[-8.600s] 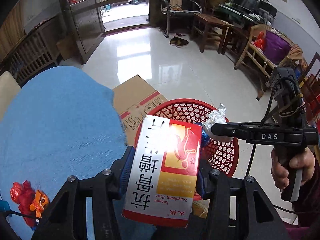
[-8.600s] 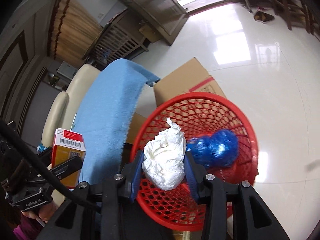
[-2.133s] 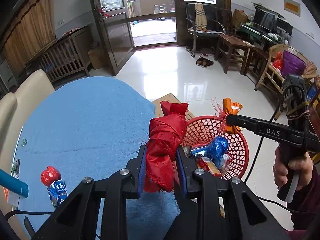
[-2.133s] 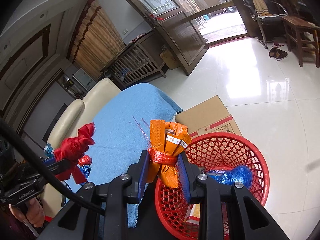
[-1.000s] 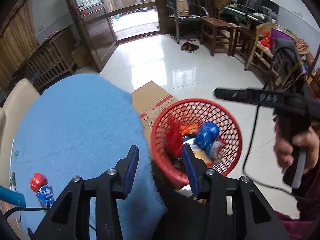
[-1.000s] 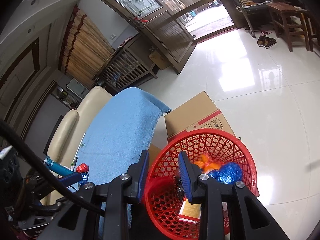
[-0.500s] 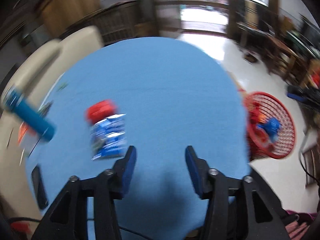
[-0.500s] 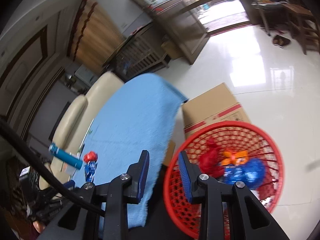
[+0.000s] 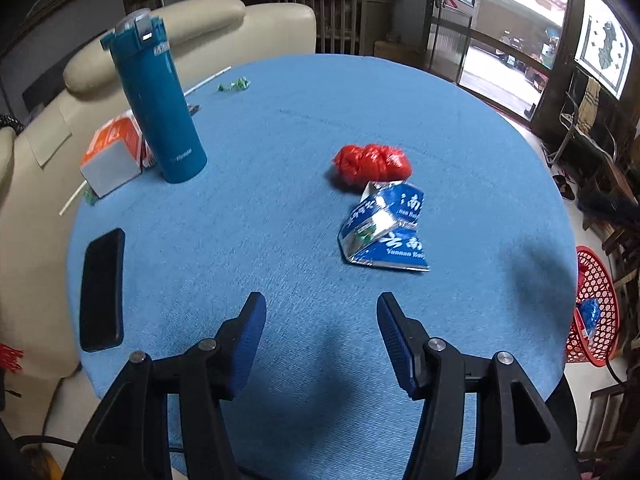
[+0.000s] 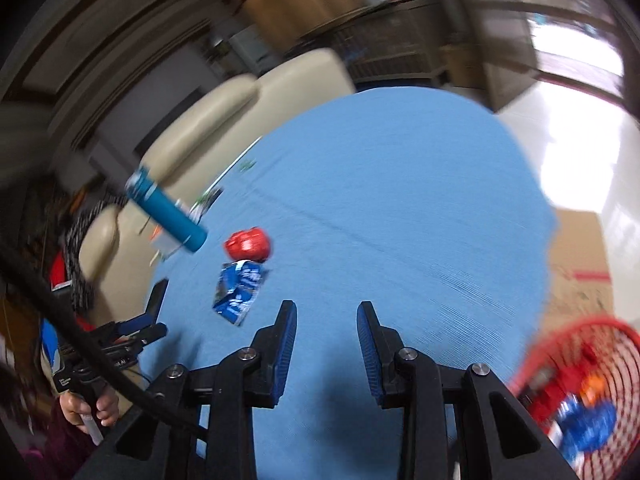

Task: Collect trash
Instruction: 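Move both open tools back over the table, then grasp the red plastic bag with the right tool while the left tool grasps the milk carton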

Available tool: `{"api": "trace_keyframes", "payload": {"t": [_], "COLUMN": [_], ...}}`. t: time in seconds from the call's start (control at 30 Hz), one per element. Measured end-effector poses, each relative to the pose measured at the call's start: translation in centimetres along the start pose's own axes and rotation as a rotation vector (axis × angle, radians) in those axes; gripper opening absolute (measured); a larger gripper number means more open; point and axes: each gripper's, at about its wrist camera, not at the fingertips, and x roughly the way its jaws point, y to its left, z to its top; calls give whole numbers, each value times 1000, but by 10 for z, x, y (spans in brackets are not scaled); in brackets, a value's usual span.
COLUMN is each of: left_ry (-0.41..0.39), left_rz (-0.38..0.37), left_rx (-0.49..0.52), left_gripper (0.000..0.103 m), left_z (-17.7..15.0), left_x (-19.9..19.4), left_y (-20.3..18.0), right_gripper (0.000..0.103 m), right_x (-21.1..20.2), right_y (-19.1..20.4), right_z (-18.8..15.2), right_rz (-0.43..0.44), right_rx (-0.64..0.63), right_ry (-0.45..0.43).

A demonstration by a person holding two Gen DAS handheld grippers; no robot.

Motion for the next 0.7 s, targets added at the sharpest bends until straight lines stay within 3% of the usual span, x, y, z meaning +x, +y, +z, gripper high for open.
{"api": "trace_keyframes", "payload": {"t": [0.07, 0.47, 0.7], "left_ry": [-1, 0, 17], "left_rz": [-8, -80, -93], "left_rx": [1, -51, -64], "left_gripper": [59, 59, 60], "left_z": [0, 0, 2], "left_x": [4, 18, 25], "left_y": [6, 49, 63], "right_gripper": [63, 63, 61], "right_x": [26, 170, 232], "right_y": [15, 83, 101], "right_z": [13, 69, 76], "right_rz": [28, 69, 65], "right_rx": [-30, -163, -166], "right_ry": [26, 203, 287]}}
